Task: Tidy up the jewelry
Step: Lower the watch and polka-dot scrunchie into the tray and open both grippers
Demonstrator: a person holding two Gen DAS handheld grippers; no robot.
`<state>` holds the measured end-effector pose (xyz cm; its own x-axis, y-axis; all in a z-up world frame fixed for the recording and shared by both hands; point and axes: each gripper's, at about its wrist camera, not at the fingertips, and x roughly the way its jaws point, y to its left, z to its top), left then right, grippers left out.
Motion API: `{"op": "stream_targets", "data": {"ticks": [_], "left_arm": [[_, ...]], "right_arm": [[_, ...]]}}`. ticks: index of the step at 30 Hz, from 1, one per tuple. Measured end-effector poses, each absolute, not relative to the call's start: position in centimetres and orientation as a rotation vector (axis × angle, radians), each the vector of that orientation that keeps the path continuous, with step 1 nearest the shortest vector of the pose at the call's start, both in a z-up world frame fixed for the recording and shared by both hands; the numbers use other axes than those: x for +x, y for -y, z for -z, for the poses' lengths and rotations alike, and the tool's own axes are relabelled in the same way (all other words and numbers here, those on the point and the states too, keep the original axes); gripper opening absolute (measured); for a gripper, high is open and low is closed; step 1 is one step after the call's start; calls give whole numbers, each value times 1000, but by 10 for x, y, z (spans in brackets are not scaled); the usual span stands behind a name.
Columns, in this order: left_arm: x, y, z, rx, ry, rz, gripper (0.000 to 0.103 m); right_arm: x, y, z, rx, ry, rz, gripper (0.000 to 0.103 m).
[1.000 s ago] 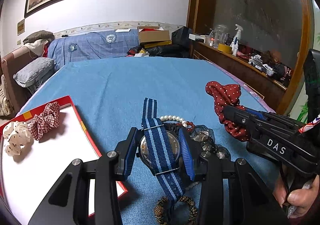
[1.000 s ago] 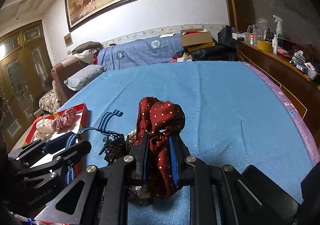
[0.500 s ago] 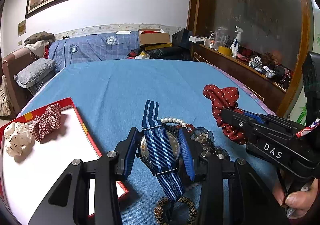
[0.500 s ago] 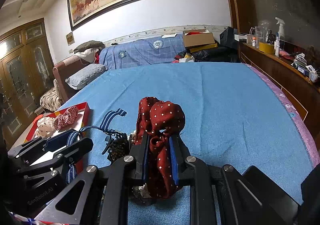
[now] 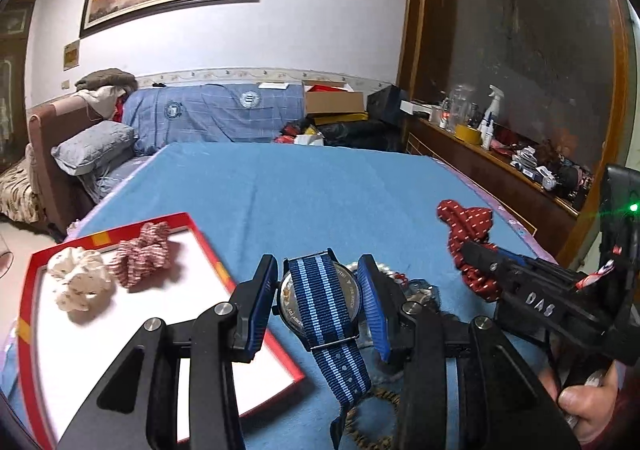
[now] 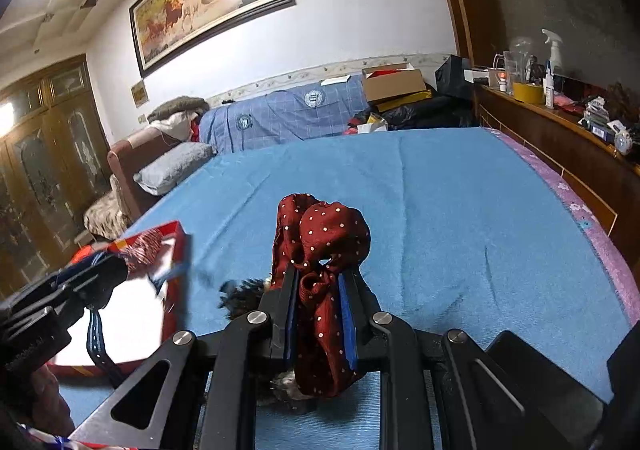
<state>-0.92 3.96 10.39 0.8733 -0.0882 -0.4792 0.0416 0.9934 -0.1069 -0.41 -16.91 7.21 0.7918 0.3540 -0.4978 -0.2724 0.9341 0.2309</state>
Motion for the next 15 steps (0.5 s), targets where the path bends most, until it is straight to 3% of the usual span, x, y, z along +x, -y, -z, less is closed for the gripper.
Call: {"op": "stream_targets", "data": {"ticks": [15], "left_arm": [[-51,-118,-136,-125,-440,-79,40]], "right_arm": [[-35,98,-100,126,-512,-515,20]]}}
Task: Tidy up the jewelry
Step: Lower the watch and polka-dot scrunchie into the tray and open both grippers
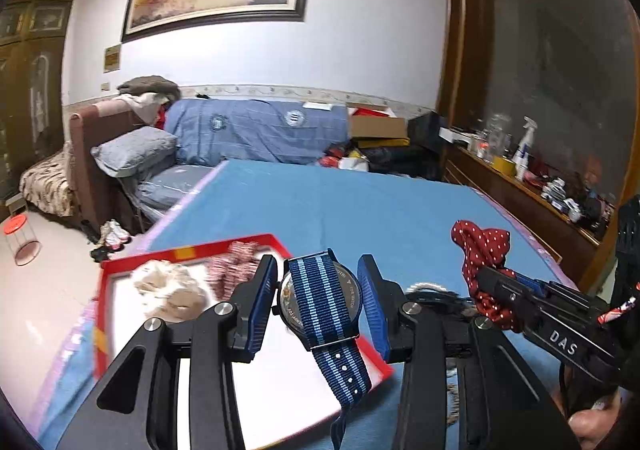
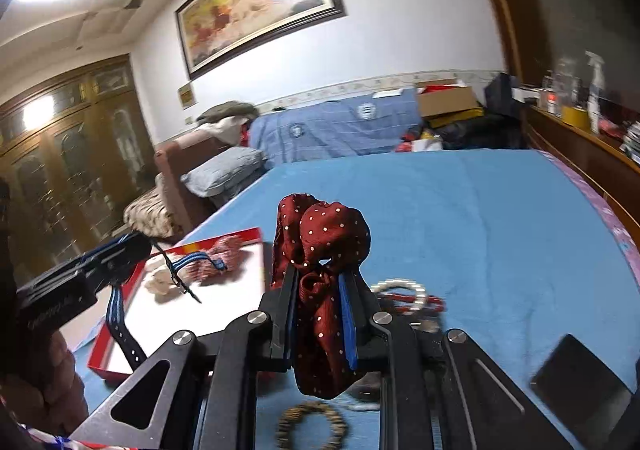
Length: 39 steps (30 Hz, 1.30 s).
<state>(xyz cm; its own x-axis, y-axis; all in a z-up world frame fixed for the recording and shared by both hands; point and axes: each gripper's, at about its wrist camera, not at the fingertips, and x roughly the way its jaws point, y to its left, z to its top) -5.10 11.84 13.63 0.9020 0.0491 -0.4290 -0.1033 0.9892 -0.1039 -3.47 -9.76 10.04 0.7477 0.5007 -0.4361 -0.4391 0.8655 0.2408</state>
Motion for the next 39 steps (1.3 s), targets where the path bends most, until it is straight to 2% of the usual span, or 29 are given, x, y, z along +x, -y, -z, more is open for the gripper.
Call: {"op": "stream_targets", "data": {"ticks": [15,39], "left_arm": [[-57,-215,-106,-233,-526,-268,40],[-10,-243,-58,-302,-664,-329,40]], "right_arm": [[-23,-17,-83,47,-630,-730,21],[40,-96,-26,-22,-842,-708,22]]}}
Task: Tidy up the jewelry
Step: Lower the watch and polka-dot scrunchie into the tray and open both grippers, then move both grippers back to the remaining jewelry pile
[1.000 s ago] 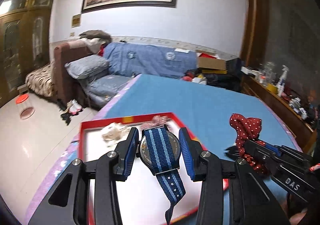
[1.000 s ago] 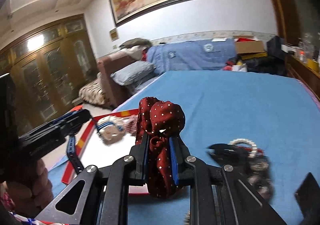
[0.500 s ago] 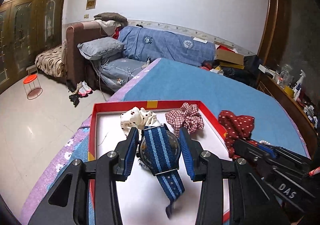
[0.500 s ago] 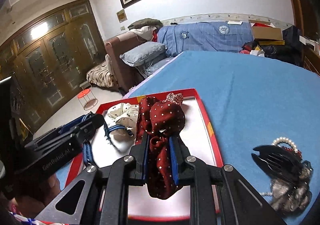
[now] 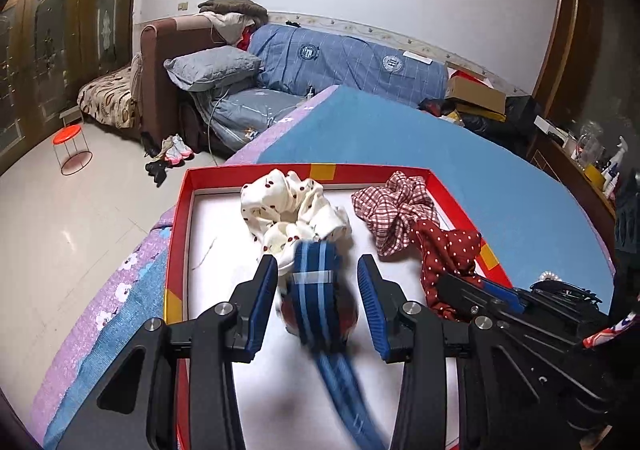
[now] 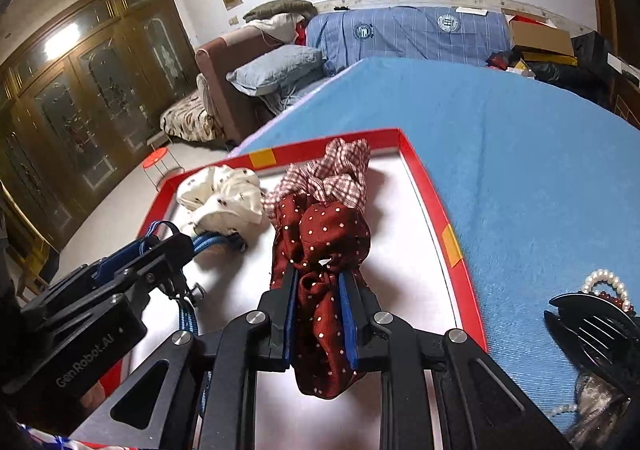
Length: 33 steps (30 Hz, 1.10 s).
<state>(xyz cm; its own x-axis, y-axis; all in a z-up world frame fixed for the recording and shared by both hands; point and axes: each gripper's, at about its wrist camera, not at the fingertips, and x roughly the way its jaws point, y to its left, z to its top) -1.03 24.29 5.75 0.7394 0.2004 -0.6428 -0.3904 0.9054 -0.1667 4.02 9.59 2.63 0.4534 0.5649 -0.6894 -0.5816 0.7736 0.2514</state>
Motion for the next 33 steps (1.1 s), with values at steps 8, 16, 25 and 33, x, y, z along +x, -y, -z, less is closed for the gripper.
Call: {"op": "stream_targets", "data": {"ticks": [8,16,25,33], "left_arm": [[-11,-237,-56,-284,-664,-328,40],[-11,-238,-55,-284,-662,-328,40],[-14,-239,-55,-294,-657,-326,41],[-21,-235,-64,-296,-631,-318,41]], "right_arm": [[46,-99,-16,-23,-869,-699,25],[47,-98,-13,-25,-883,-695,32],[43,-93,-19,-10,-875,-705,52],[34,-73,-44,48,-807,-715,52]]}}
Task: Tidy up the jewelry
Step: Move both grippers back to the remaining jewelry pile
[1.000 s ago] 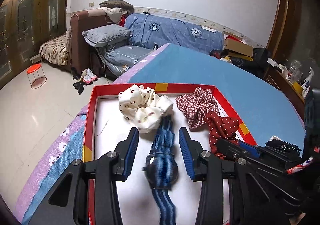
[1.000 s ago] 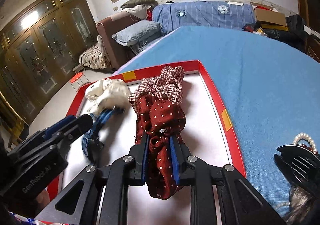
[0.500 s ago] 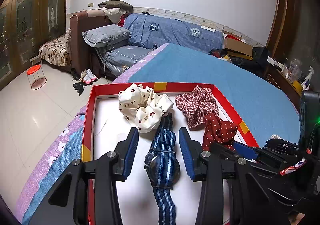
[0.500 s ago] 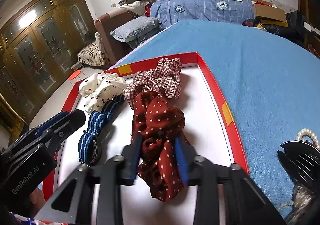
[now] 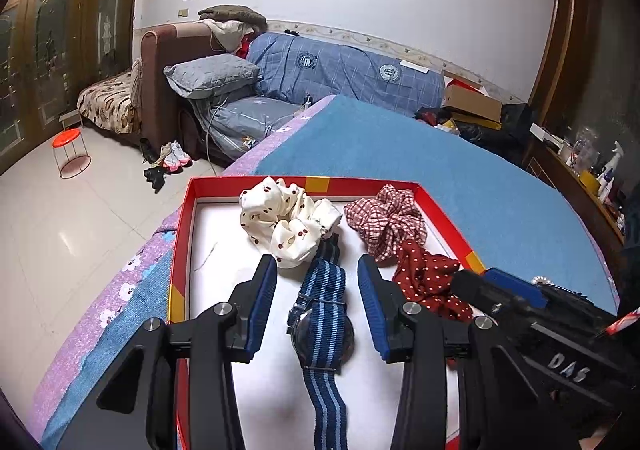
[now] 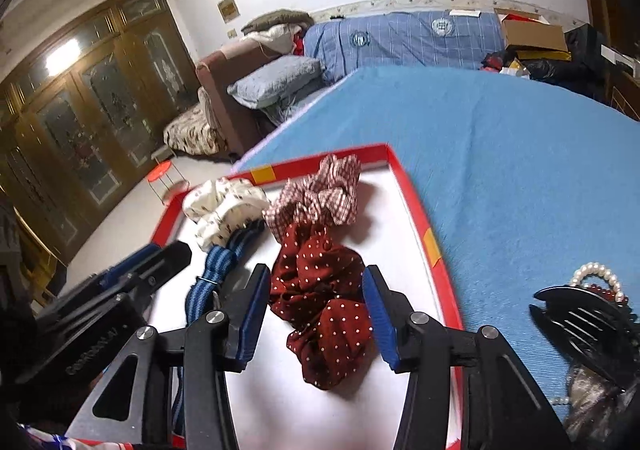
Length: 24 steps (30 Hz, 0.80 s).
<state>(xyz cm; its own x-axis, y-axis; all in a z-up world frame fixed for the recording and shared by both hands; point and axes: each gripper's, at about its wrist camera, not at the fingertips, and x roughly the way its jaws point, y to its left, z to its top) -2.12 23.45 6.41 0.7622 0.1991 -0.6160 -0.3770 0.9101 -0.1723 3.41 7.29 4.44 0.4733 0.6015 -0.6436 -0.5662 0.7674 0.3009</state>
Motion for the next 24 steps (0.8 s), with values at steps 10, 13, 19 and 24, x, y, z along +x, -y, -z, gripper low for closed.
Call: {"op": "stream_targets", "data": {"ticks": [10,13,19,24], "left_arm": [[-24,-200,-78,-247,-630,-253,41],[-24,-183,-83,-225,-632,-217,41],[-20,-142,-86,-185,-656,-130,41],[-14,-109,-84,-166,-691,-35,41]], "right_arm": [[24,-28,-61,140,-787,-717,52],[18,-1,-65,169,-762,-705,52],[13,72,-70,239,-719,-631,52],[15,143,-62,308,-711,-510,52]]}}
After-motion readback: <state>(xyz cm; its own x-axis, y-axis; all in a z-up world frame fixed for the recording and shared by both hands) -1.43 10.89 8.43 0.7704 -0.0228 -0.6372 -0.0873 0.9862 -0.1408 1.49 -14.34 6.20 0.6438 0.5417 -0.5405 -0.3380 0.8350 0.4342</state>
